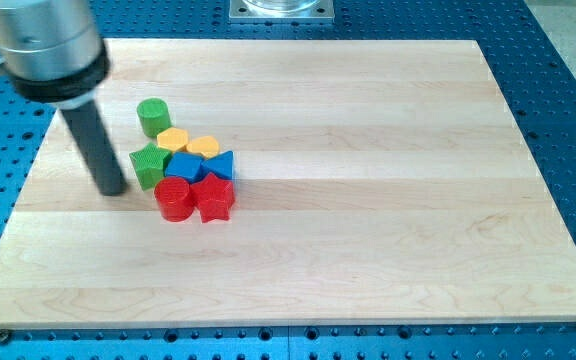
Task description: Place the green circle to the left of the red circle
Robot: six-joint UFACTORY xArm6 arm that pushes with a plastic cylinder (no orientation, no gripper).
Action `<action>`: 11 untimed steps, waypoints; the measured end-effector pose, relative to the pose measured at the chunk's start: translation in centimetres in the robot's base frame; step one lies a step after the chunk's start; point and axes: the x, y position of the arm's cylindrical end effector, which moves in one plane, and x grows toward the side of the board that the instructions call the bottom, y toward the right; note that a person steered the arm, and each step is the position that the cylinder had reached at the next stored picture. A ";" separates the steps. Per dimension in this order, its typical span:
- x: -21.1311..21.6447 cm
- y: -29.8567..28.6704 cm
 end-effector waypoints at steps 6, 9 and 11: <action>-3.3 0.4; -0.1 1.0; 3.0 -1.3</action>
